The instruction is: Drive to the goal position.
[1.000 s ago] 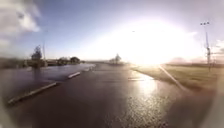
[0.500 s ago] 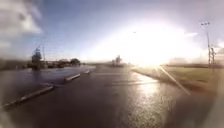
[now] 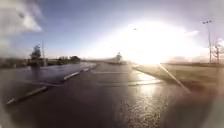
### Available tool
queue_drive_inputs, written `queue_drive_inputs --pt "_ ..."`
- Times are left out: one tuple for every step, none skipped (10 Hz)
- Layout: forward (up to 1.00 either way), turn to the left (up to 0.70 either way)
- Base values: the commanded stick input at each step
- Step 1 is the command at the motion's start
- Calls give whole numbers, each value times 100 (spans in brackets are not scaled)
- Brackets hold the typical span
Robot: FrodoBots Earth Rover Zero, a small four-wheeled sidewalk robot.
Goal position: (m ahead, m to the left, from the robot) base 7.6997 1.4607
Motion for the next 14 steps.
queue_drive_inputs --pt "70 0" --pt "70 -14" --pt "70 -14" --pt "70 -14" --pt "70 -6" --pt "70 0" --pt "70 0" --pt "70 -9" --pt "70 -14" --pt "70 -14" --pt "70 -14" --pt "70 -14" --pt "70 -14" --pt "70 -14"
